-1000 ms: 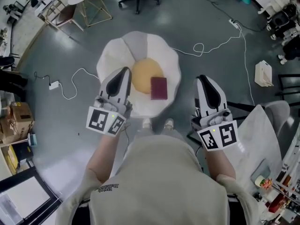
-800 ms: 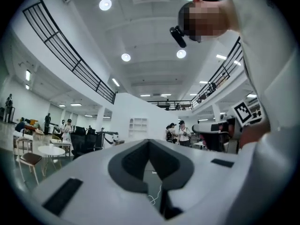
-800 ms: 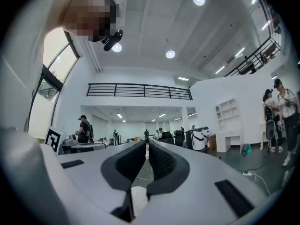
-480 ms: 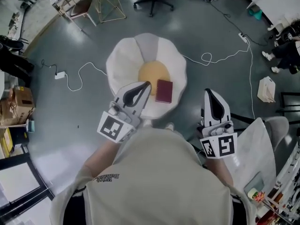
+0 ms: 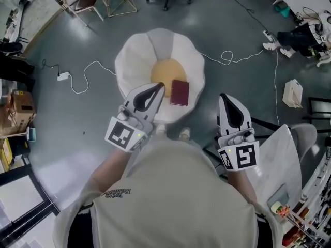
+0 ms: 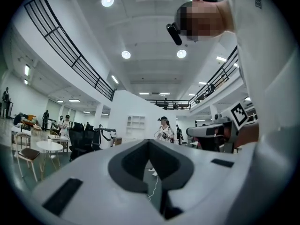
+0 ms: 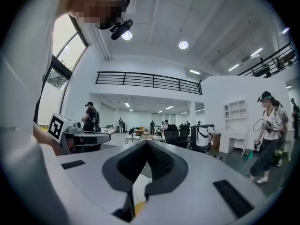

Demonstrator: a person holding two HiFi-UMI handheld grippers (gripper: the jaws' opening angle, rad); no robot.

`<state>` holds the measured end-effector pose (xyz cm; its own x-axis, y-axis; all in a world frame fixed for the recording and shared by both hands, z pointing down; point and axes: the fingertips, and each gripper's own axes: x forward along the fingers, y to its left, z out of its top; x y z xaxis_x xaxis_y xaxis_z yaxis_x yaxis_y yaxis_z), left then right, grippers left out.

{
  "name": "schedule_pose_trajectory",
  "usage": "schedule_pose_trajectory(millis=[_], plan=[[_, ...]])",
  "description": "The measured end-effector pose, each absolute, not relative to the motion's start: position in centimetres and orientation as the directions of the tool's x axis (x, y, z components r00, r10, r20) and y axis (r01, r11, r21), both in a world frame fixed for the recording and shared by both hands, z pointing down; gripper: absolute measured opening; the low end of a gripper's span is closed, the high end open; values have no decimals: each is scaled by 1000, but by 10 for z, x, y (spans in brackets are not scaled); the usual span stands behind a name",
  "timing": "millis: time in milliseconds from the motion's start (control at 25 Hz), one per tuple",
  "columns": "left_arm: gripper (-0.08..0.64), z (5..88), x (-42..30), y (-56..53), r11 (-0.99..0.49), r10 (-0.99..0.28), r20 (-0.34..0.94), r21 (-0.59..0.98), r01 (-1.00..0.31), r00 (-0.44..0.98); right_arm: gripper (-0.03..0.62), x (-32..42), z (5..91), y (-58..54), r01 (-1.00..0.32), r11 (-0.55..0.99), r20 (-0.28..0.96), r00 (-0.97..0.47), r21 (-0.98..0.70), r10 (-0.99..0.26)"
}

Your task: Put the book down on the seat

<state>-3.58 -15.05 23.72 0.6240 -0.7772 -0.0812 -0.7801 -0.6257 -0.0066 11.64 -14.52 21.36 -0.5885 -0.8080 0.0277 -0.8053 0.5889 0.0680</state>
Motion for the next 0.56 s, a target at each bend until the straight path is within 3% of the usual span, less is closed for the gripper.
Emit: schedule_pose_trajectory(millis=[560], plan=[[11,248,-45,-146,-609,-793,-24,-21,-793,609,9,88,236,-136,-742,665,118,-655,89,-746]])
